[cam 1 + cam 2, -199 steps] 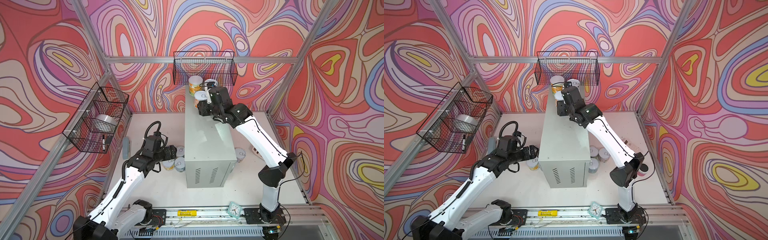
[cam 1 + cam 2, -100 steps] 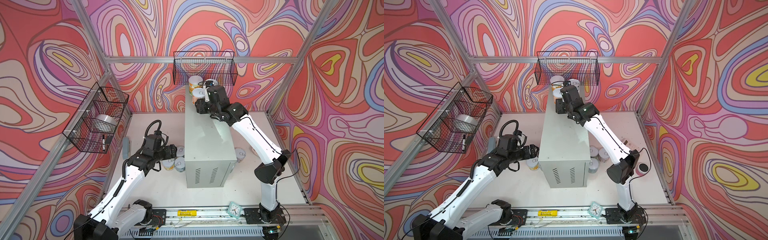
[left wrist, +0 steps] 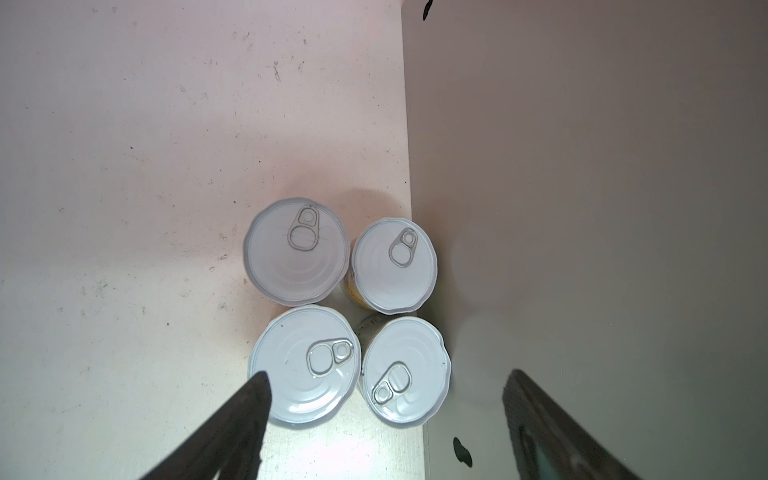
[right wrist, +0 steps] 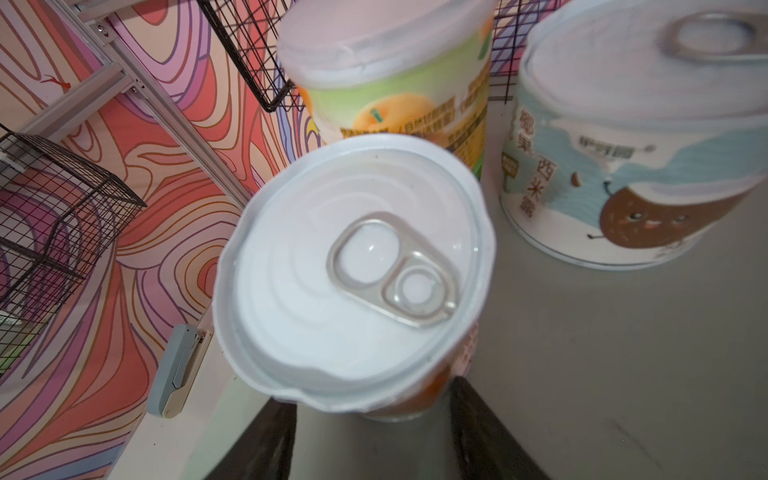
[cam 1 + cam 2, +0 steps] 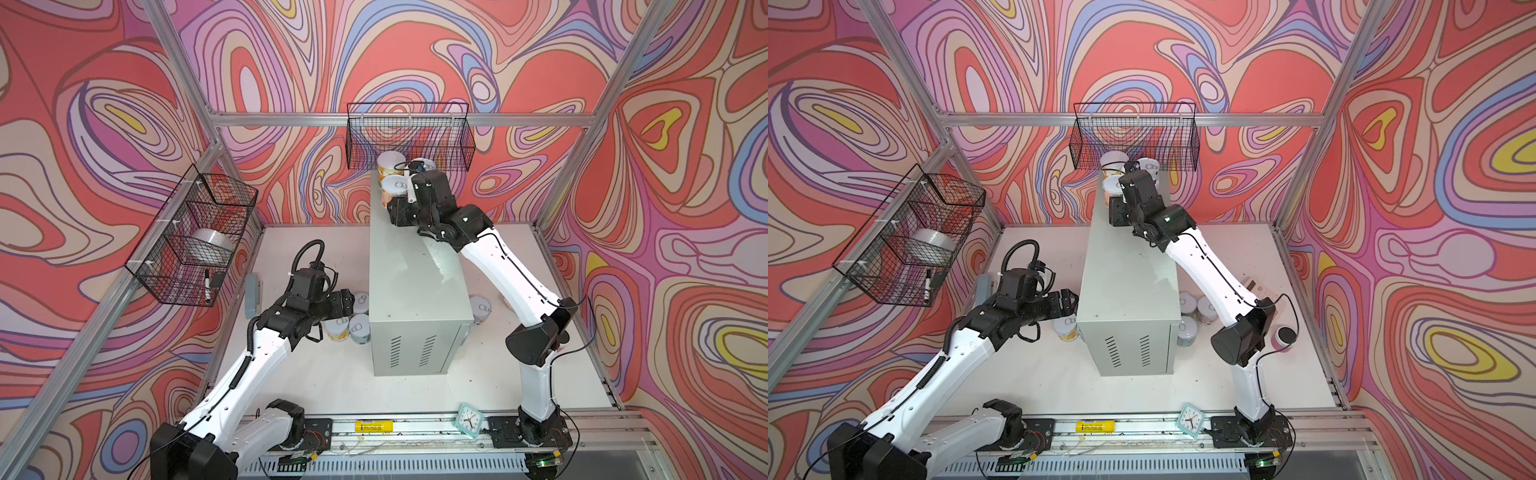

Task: Place and organize the canned foods onto the counter
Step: 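Set the can in front of the two cans and open the right gripper, then move the right gripper back down over its three cans beside the cabinet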

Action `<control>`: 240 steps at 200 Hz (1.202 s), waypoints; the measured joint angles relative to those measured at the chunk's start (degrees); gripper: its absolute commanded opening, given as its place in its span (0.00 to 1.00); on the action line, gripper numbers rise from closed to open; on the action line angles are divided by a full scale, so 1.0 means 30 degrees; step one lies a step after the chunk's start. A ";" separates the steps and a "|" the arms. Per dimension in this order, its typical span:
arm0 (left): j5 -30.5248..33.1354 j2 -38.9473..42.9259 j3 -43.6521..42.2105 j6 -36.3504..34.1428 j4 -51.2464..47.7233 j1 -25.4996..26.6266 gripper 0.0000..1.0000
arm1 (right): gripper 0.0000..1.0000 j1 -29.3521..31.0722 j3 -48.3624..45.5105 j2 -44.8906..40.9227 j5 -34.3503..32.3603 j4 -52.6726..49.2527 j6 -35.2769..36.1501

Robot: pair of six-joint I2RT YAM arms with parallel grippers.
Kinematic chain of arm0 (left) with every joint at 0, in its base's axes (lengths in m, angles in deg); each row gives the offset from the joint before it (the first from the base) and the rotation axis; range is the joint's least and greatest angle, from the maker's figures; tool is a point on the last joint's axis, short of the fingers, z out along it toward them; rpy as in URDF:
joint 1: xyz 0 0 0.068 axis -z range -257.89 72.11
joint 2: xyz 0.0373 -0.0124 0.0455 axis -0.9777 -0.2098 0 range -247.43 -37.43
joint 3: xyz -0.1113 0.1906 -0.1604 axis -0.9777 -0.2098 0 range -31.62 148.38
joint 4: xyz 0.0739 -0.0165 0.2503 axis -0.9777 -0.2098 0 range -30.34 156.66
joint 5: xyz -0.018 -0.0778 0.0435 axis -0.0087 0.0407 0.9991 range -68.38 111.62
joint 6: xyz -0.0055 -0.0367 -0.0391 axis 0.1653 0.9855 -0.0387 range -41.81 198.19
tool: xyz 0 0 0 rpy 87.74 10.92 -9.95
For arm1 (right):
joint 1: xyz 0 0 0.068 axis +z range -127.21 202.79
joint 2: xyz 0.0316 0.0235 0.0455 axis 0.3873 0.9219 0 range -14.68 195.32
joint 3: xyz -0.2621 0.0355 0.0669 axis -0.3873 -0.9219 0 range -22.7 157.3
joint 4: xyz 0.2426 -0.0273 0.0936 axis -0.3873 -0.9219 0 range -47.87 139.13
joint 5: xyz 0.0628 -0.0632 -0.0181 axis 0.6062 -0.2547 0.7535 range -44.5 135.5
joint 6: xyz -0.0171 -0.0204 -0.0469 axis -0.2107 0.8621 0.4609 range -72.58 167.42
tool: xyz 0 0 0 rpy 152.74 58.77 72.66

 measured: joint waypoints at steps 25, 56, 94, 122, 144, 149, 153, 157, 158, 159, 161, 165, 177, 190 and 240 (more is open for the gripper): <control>0.0000 -0.0015 0.0000 0.0007 0.0029 0.0000 0.89 | 0.64 -0.0007 0.0000 0.0000 0.0087 0.0015 -0.0007; 0.0022 -0.0015 0.0015 0.0007 0.0036 0.0000 0.94 | 0.76 -0.0007 -0.0342 -0.0189 0.0321 0.0321 0.0051; 0.0299 -0.0007 0.0022 0.0080 0.0015 0.0000 1.00 | 0.78 0.0000 -0.3009 -0.2739 0.0270 0.0321 0.0277; 0.0415 0.0131 0.0015 0.0255 -0.0066 0.0000 1.00 | 0.78 0.0007 -0.5180 -0.6186 -0.0233 0.0219 0.0350; 0.0415 0.0554 -0.0007 0.0444 -0.0248 0.0007 0.99 | 0.80 0.0000 -0.6193 -0.9173 -0.1268 0.0044 0.0386; 0.0437 0.0699 -0.0029 0.0532 -0.0357 0.0029 0.99 | 0.80 0.0000 -0.6462 -0.9814 -0.1603 -0.0044 0.0401; 0.0459 0.0816 -0.0051 0.0568 -0.0444 0.0066 0.99 | 0.80 -0.0015 -0.6688 -1.0324 -0.1851 -0.0168 0.0415; 0.0510 0.0925 -0.0080 0.0597 -0.0510 0.0102 0.99 | 0.81 -0.0015 -0.7031 -1.0936 -0.2142 -0.0240 0.0401; 0.0510 0.0947 -0.0087 0.0605 -0.0517 0.0109 0.99 | 0.81 -0.0015 -0.7089 -1.1030 -0.2200 -0.0277 0.0408; 0.0546 0.1005 -0.0102 0.0619 -0.0561 0.0124 0.99 | 0.81 -0.0022 -0.7147 -1.1132 -0.2266 -0.0313 0.0408; 0.0576 0.1056 -0.0117 0.0641 -0.0597 0.0138 0.99 | 0.81 -0.0036 -0.7344 -1.1438 -0.2426 -0.0342 0.0372; 0.0634 0.1180 -0.0175 0.0670 -0.0692 0.0182 0.98 | 0.82 -0.0073 -0.7701 -1.1912 -0.2667 -0.0488 0.0372; 0.0911 0.1617 -0.0386 0.0852 -0.1129 0.0364 0.98 | 0.83 -0.0437 -0.9005 -1.3274 -0.3111 -0.0860 0.0219; 0.1209 0.2040 -0.0685 0.1093 -0.1617 0.0517 0.97 | 0.84 -0.1333 -1.0899 -1.4498 -0.3228 -0.1188 -0.0095; 0.2339 0.2514 -0.2368 0.1953 -0.2484 0.1530 0.96 | 0.84 -0.4605 -1.8870 -1.6130 -0.1421 -0.2004 -0.1435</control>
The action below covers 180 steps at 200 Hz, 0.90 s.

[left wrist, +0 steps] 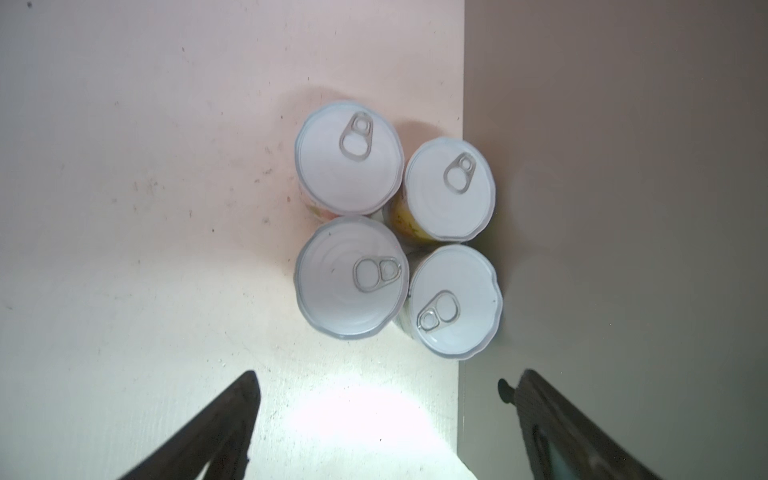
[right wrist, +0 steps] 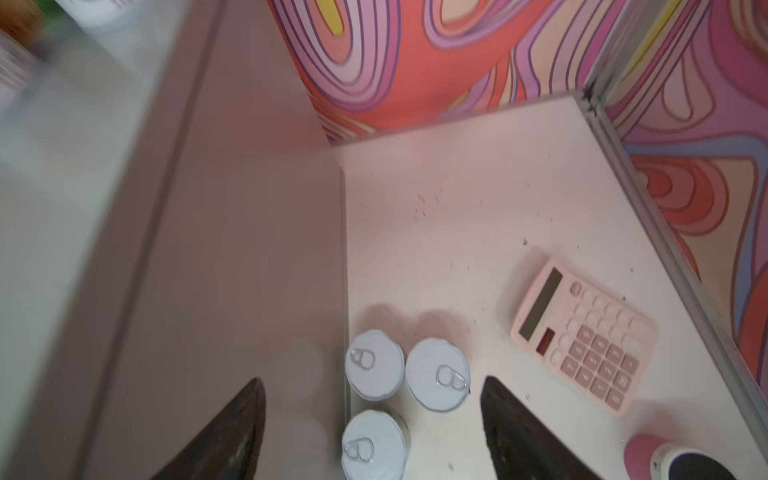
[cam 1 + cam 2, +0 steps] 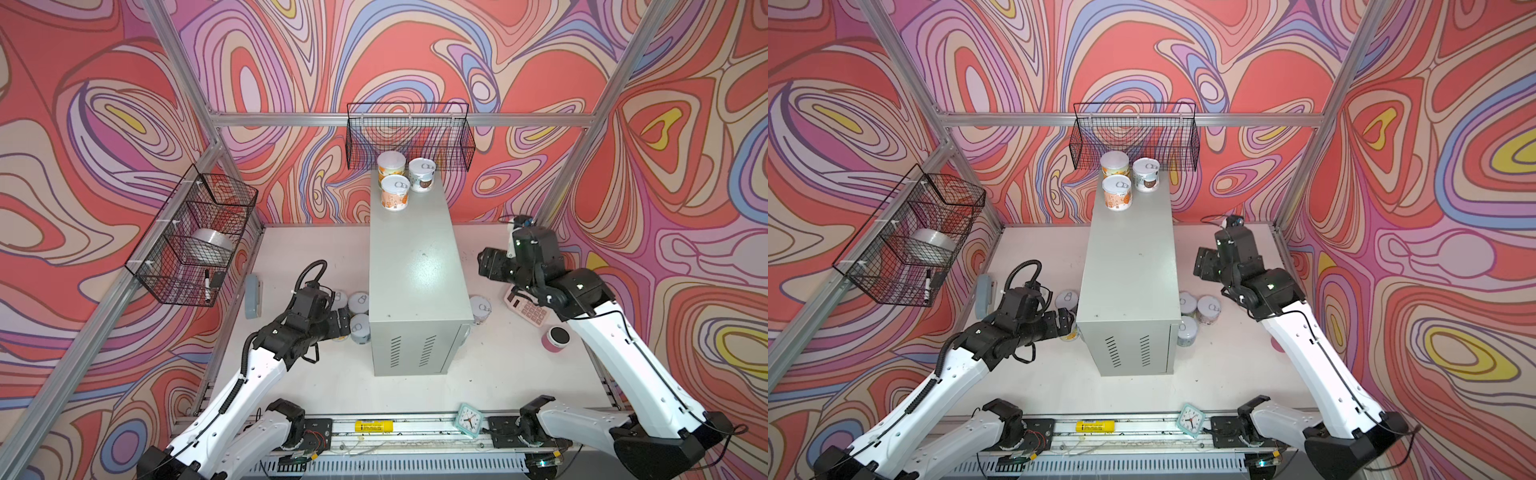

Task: Place and organize the canned foods onto the counter
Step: 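Move the right gripper back down over its three cans beside the cabinet, then lower the left gripper and close it on a yellow-labelled can in its cluster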

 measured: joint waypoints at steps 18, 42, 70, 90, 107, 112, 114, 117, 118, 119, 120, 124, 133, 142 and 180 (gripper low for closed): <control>0.0233 -0.0058 -0.0510 0.0182 0.0029 0.0160 0.95 | 0.84 -0.0015 -0.1348 -0.0044 0.0583 0.0066 -0.0284; 0.0474 -0.0452 -0.1078 0.0430 0.0270 0.0189 0.93 | 0.83 -0.0029 -0.2222 -0.0189 0.1071 0.0364 -0.0597; 0.0685 -0.1020 -0.1253 0.0503 0.0415 0.0189 0.92 | 0.84 -0.0029 -0.2608 -0.0211 0.1428 0.0838 -0.0794; 0.0823 -0.1239 -0.1639 0.0517 0.0641 0.0189 0.92 | 0.84 -0.0029 -0.2674 -0.0211 0.1552 0.1035 -0.0860; 0.0823 -0.1668 -0.1982 0.0568 0.0962 0.0189 0.91 | 0.84 -0.0029 -0.2674 -0.0211 0.1632 0.1180 -0.0911; 0.0816 -0.1821 -0.2062 0.0576 0.1049 0.0189 0.91 | 0.84 -0.0029 -0.2674 -0.0211 0.1654 0.1202 -0.0918; 0.0816 -0.1923 -0.2113 0.0576 0.1129 0.0189 0.91 | 0.84 -0.0029 -0.2674 -0.0204 0.1654 0.1217 -0.0918; 0.0816 -0.2011 -0.2164 0.0576 0.1209 0.0189 0.90 | 0.84 -0.0029 -0.2674 -0.0204 0.1661 0.1239 -0.0918; 0.0816 -0.2040 -0.2186 0.0576 0.1239 0.0189 0.91 | 0.84 -0.0029 -0.2674 -0.0204 0.1661 0.1246 -0.0918; 0.0816 -0.2076 -0.2200 0.0576 0.1275 0.0189 0.90 | 0.84 -0.0029 -0.2674 -0.0204 0.1668 0.1253 -0.0918; 0.0816 -0.2113 -0.2222 0.0583 0.1304 0.0189 0.90 | 0.84 -0.0029 -0.2674 -0.0204 0.1668 0.1268 -0.0918; 0.0816 -0.2259 -0.2288 0.0576 0.1428 0.0189 0.90 | 0.84 -0.0029 -0.2674 -0.0204 0.1676 0.1304 -0.0925; 0.0809 -0.2637 -0.2412 0.0583 0.1676 0.0189 0.90 | 0.84 -0.0029 -0.2674 -0.0204 0.1683 0.1362 -0.0933; 0.0816 -0.3016 -0.2521 0.0583 0.2018 0.0189 0.90 | 0.84 -0.0029 -0.2688 -0.0197 0.1690 0.1413 -0.0933; 0.0954 -0.4634 -0.2586 0.0590 0.3351 0.0182 0.89 | 0.84 -0.0029 -0.2820 -0.0168 0.1690 0.1508 -0.0998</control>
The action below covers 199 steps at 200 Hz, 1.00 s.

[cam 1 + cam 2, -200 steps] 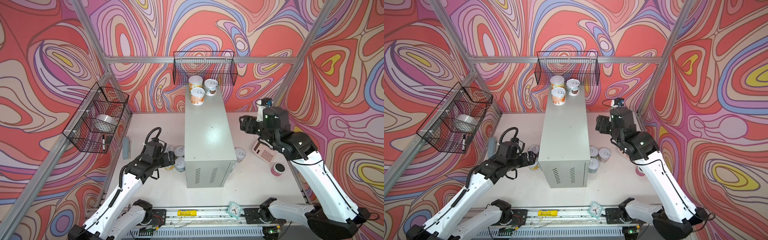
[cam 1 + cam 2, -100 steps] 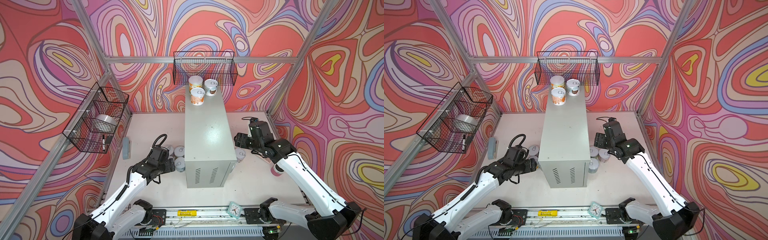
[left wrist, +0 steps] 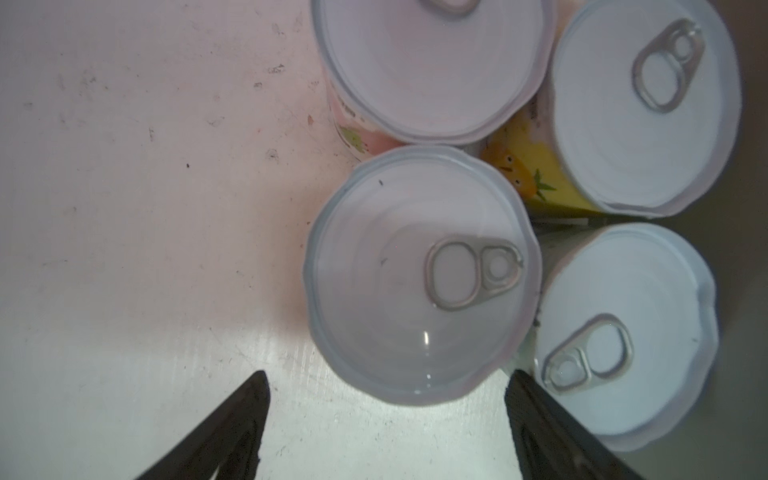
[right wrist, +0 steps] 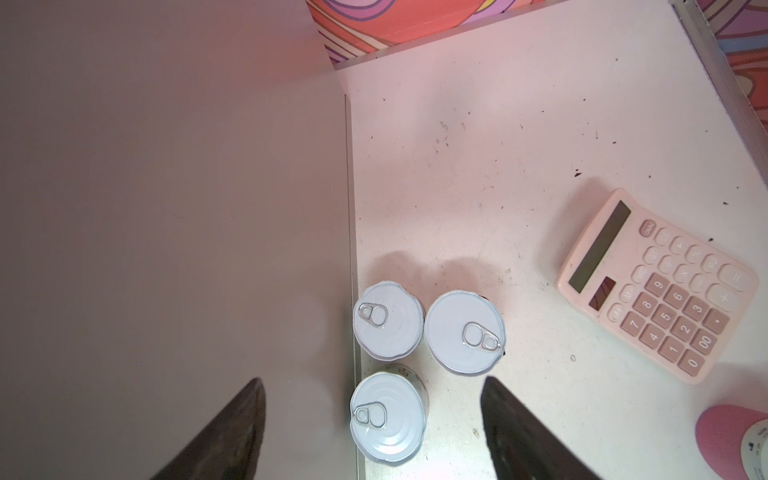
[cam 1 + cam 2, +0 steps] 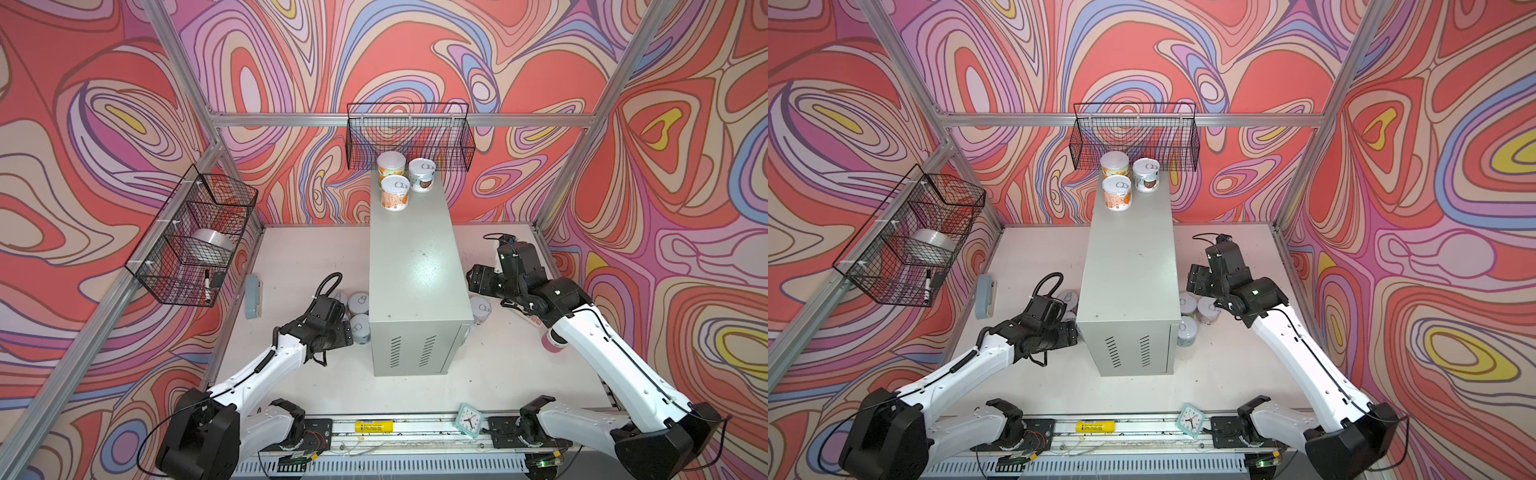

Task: Place and organize the canned foods onto the counter
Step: 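Lower the left gripper and close it on a yellow-labelled can in its cluster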

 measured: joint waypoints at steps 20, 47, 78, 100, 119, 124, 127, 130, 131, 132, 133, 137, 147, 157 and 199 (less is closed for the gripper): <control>0.0306 -0.1122 0.0000 0.0087 0.0641 -0.0007 0.89 | 0.84 0.0000 0.0000 0.0007 0.0000 0.0073 0.0000; 0.0583 -0.2331 0.0000 0.0350 0.1348 -0.0036 0.89 | 0.84 -0.0007 0.0000 0.0007 0.0007 0.0087 -0.0066; 0.0969 -0.3147 0.0007 0.0561 0.2244 -0.0168 0.90 | 0.84 -0.0007 0.0000 0.0029 0.0015 0.0240 -0.0117; 0.1144 -0.3767 0.0015 0.0590 0.2900 -0.0233 0.89 | 0.84 -0.0007 0.0000 0.0102 0.0022 0.0393 -0.0124; 0.1304 -0.4160 0.0058 0.0663 0.3526 -0.0233 0.88 | 0.83 -0.0007 -0.0044 0.0175 0.0044 0.0481 -0.0131; 0.1348 -0.4255 0.0073 0.0678 0.3657 -0.0233 0.88 | 0.83 -0.0007 -0.0087 0.0182 0.0066 0.0517 -0.0138; 0.1377 -0.4299 0.0080 0.0685 0.3752 -0.0233 0.88 | 0.83 -0.0007 -0.0109 0.0182 0.0080 0.0525 -0.0138; 0.1413 -0.4335 0.0080 0.0685 0.3825 -0.0233 0.88 | 0.83 -0.0007 -0.0124 0.0189 0.0087 0.0525 -0.0146; 0.1428 -0.4357 0.0080 0.0685 0.3876 -0.0233 0.88 | 0.83 -0.0007 -0.0131 0.0189 0.0087 0.0525 -0.0146; 0.1435 -0.4371 0.0080 0.0685 0.3898 -0.0233 0.88 | 0.83 -0.0007 -0.0131 0.0189 0.0095 0.0525 -0.0146; 0.1450 -0.4379 0.0080 0.0685 0.3934 -0.0233 0.88 | 0.83 -0.0007 -0.0138 0.0197 0.0095 0.0525 -0.0146; 0.1501 -0.4415 0.0087 0.0685 0.4044 -0.0233 0.88 | 0.83 -0.0007 -0.0160 0.0197 0.0109 0.0539 -0.0146; 0.1574 -0.4554 0.0117 0.0670 0.4262 -0.0226 0.88 | 0.83 -0.0007 -0.0211 0.0204 0.0168 0.0568 -0.0146; 0.1647 -0.4641 0.0117 0.0656 0.4371 -0.0233 0.86 | 0.83 -0.0007 -0.0219 0.0226 0.0211 0.0583 -0.0153; 0.1821 -0.5013 0.0386 0.0481 0.4554 -0.0182 0.63 | 0.83 -0.0007 -0.0219 0.0342 0.0437 0.0823 -0.0168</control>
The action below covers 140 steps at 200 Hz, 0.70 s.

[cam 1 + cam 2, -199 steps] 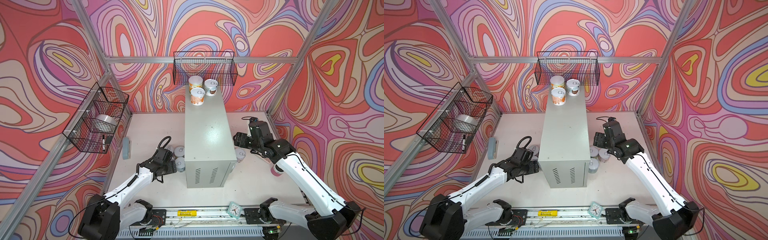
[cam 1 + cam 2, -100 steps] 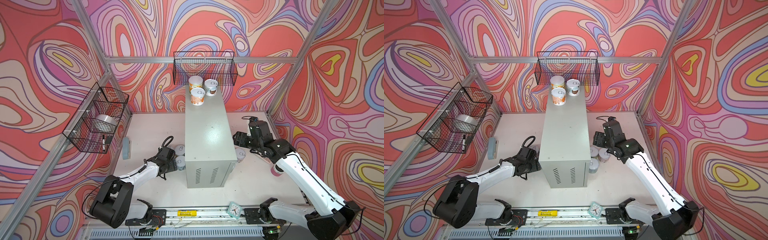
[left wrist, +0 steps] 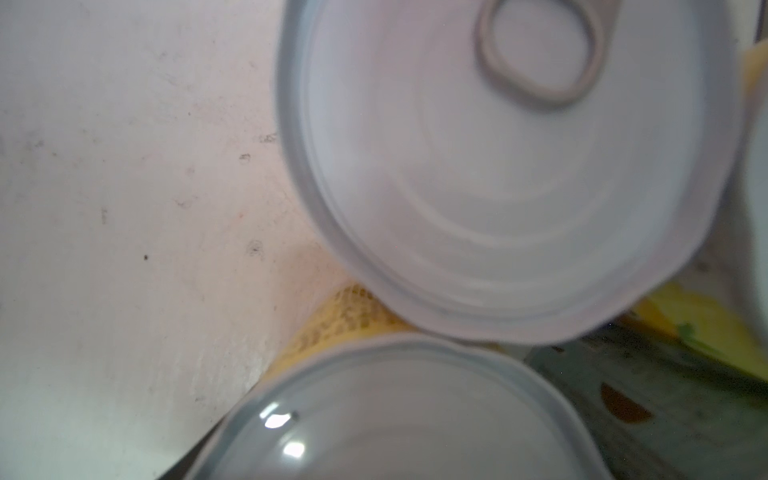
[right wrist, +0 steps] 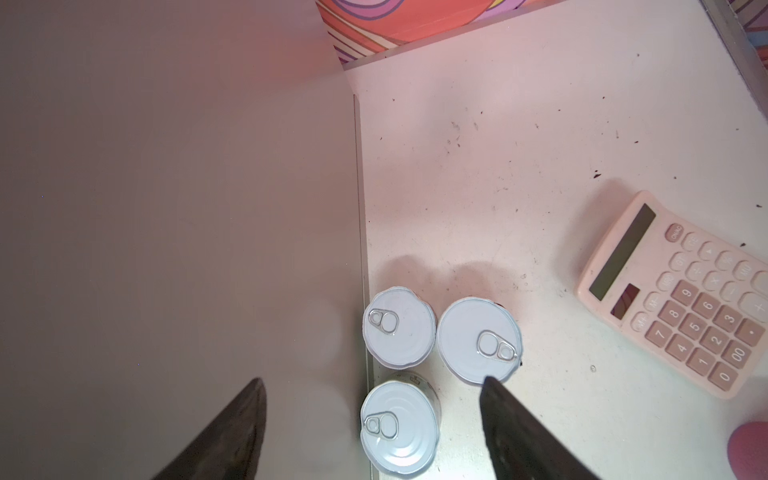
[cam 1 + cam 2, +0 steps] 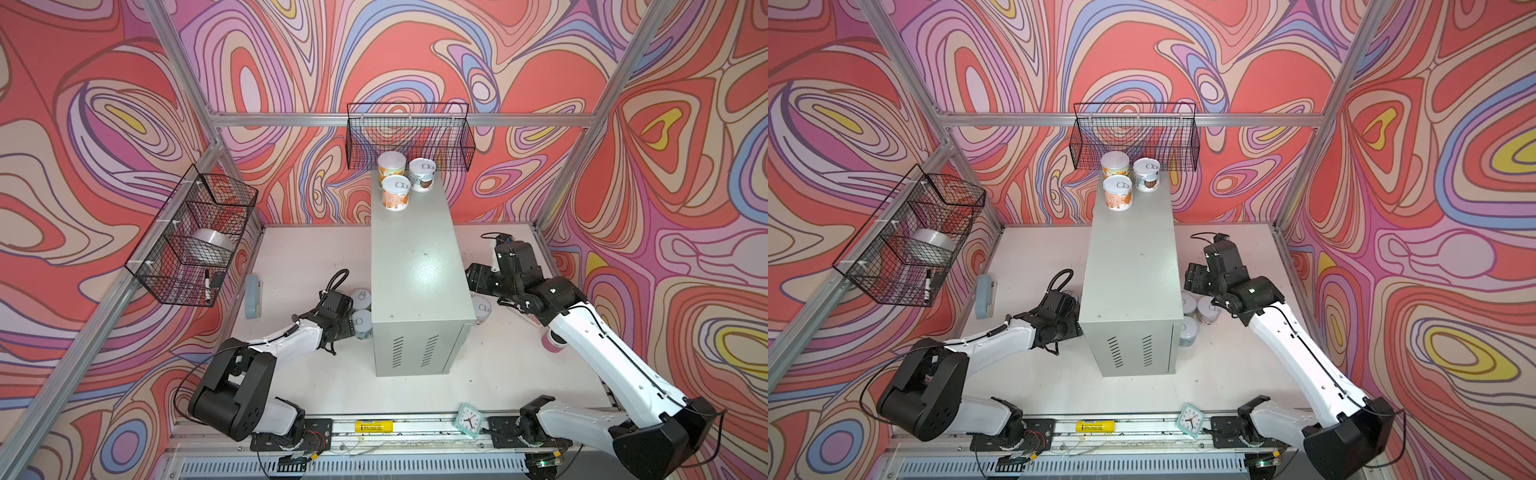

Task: Place and organize the canned foods onto the counter
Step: 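Lower the left gripper and close it on a yellow-labelled can in its cluster, then lift the yellow can with the left gripper while the right gripper rises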

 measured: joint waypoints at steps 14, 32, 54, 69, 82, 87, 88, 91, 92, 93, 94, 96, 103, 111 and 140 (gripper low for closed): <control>0.0058 0.0007 0.0080 -0.0036 0.0117 0.0066 0.52 | 0.83 0.0000 0.0000 0.0000 0.0117 0.0080 -0.0051; 0.0117 0.0015 0.0080 -0.0095 0.0036 0.0073 0.28 | 0.83 0.0000 0.0000 0.0000 0.0226 0.0117 -0.0124; 0.0153 0.0233 0.0087 -0.0146 -0.0342 0.0095 0.00 | 0.83 0.0000 0.0000 0.0000 0.0306 0.0131 -0.0138; 0.0160 0.0794 0.0087 -0.0204 -0.1027 0.0095 0.00 | 0.83 0.0000 0.0000 0.0000 0.0408 0.0211 -0.0175; 0.0153 0.1443 0.0117 -0.0306 -0.1610 0.0095 0.00 | 0.83 0.0000 0.0000 0.0000 0.0503 0.0321 -0.0189; 0.0146 0.1763 0.0160 -0.0328 -0.1916 0.0095 0.00 | 0.83 0.0000 0.0000 0.0000 0.0583 0.0364 -0.0197; 0.0138 0.1814 0.0168 -0.0335 -0.1960 0.0095 0.00 | 0.83 0.0000 0.0000 0.0000 0.0590 0.0364 -0.0197; 0.0131 0.1982 0.0219 -0.0379 -0.2157 0.0095 0.00 | 0.83 0.0000 0.0000 0.0000 0.0605 0.0393 -0.0197; 0.0124 0.2018 0.0233 -0.0379 -0.2208 0.0095 0.00 | 0.83 0.0000 0.0000 0.0000 0.0605 0.0393 -0.0197; 0.0124 0.2062 0.0248 -0.0379 -0.2259 0.0095 0.00 | 0.83 0.0000 0.0000 0.0000 0.0612 0.0401 -0.0197; 0.0117 0.2178 0.0291 -0.0379 -0.2382 0.0095 0.00 | 0.83 0.0000 0.0000 0.0000 0.0627 0.0408 -0.0197; 0.0102 0.2288 0.0335 -0.0393 -0.2514 0.0095 0.00 | 0.83 0.0000 0.0000 0.0000 0.0648 0.0415 -0.0197; 0.0066 0.2732 0.0546 -0.0466 -0.3038 0.0102 0.00 | 0.83 0.0000 0.0007 0.0000 0.0692 0.0415 -0.0197; 0.0022 0.3249 0.0860 -0.0525 -0.3657 0.0131 0.00 | 0.83 0.0000 0.0007 0.0000 0.0750 0.0415 -0.0197; -0.0197 0.5639 0.2608 -0.0758 -0.6448 0.0372 0.00 | 0.83 0.0000 0.0204 0.0000 0.0809 0.0233 -0.0168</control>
